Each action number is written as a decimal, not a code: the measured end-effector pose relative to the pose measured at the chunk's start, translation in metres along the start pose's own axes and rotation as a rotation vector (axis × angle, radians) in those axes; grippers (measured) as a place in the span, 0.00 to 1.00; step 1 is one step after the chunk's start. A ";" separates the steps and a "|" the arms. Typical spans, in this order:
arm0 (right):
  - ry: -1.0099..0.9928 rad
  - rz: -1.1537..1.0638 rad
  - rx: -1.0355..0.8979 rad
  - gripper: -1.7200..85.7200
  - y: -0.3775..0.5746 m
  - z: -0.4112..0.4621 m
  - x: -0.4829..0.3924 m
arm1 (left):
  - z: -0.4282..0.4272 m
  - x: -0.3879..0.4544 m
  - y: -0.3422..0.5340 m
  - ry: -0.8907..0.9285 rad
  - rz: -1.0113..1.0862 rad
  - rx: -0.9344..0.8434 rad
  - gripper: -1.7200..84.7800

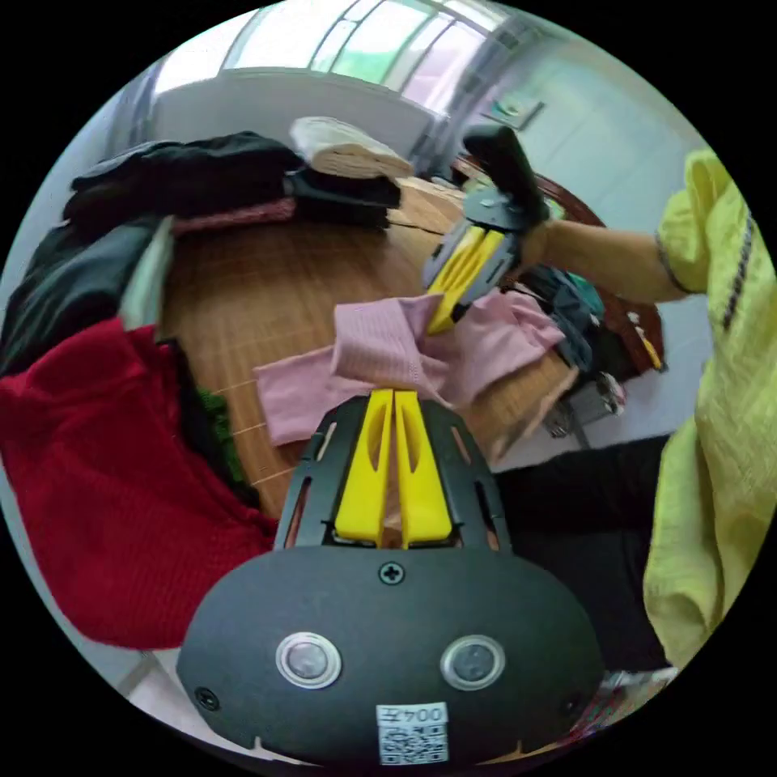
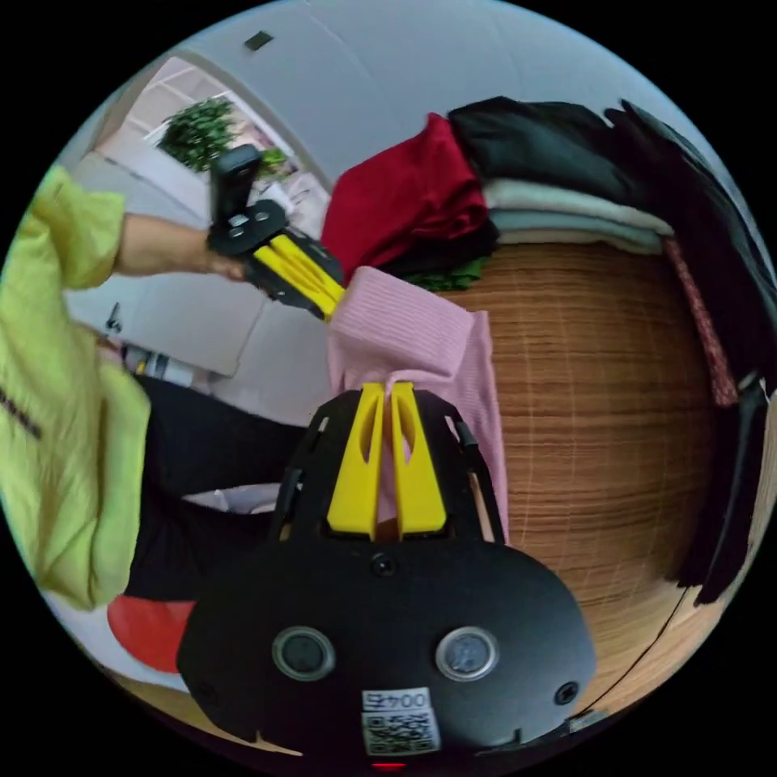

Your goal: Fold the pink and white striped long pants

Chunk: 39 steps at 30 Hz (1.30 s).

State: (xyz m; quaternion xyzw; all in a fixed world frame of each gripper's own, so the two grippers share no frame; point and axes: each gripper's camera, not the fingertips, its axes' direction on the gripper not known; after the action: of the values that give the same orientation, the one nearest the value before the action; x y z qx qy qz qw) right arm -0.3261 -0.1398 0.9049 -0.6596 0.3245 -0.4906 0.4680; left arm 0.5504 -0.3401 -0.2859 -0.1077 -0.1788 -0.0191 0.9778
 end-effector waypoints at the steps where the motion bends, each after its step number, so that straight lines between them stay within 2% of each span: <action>1: 0.066 0.077 -0.019 0.05 -0.009 0.016 0.010 | 0.006 -0.003 0.002 -0.052 -0.019 -0.016 0.03; 3: 0.182 0.229 -0.147 0.09 -0.020 0.049 0.029 | 0.031 -0.015 0.010 -0.251 -0.115 -0.108 0.02; 4: 0.292 0.331 -0.266 0.11 -0.023 0.068 0.039 | 0.038 -0.017 0.012 -0.269 -0.133 -0.136 0.02; 5: 0.354 0.376 -0.306 0.12 -0.024 0.073 0.042 | 0.045 -0.020 0.015 -0.283 -0.171 -0.162 0.02; 6: 0.429 0.416 -0.319 0.12 -0.025 0.071 0.039 | 0.048 -0.020 0.017 -0.279 -0.218 -0.160 0.02; 9: 0.509 0.505 -0.153 0.12 -0.013 0.027 0.011 | 0.049 -0.013 0.016 -0.208 -0.300 -0.136 0.02; 11: 0.443 0.586 -0.059 0.08 0.006 0.001 -0.010 | 0.055 -0.004 0.012 -0.159 -0.328 -0.158 0.03; 14: 0.239 0.692 -0.005 0.03 0.048 -0.021 -0.051 | 0.080 0.017 0.004 -0.130 -0.346 -0.215 0.03; 17: 0.169 0.844 -0.140 0.01 0.090 -0.004 -0.086 | 0.121 0.042 -0.008 -0.215 -0.313 -0.324 0.03; 22: 0.277 1.066 -0.326 0.01 0.145 0.028 -0.117 | 0.168 0.082 -0.030 -0.396 -0.140 -0.424 0.02; 26: 0.324 1.022 -0.294 0.01 0.143 0.023 -0.136 | 0.183 0.109 -0.033 -0.505 -0.053 -0.409 0.02; 28: 0.366 0.929 -0.318 0.01 0.134 0.021 -0.150 | 0.190 0.117 -0.036 -0.541 -0.045 -0.414 0.02; 30: 0.384 0.867 -0.317 0.01 0.130 0.017 -0.160 | 0.202 0.126 -0.047 -0.578 0.021 -0.487 0.02; 35: 0.359 0.788 -0.264 0.01 0.132 0.000 -0.180 | 0.210 0.125 -0.070 -0.538 0.028 -0.601 0.02; 39: 0.388 0.720 -0.242 0.01 0.128 -0.010 -0.204 | 0.204 0.121 -0.078 -0.515 -0.039 -0.588 0.02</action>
State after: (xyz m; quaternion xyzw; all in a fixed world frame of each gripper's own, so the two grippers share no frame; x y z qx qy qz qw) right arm -0.3948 -0.0071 0.7160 -0.4498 0.6714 -0.3692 0.4590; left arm 0.5875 -0.3718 -0.0407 -0.3811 -0.4071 -0.0606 0.8278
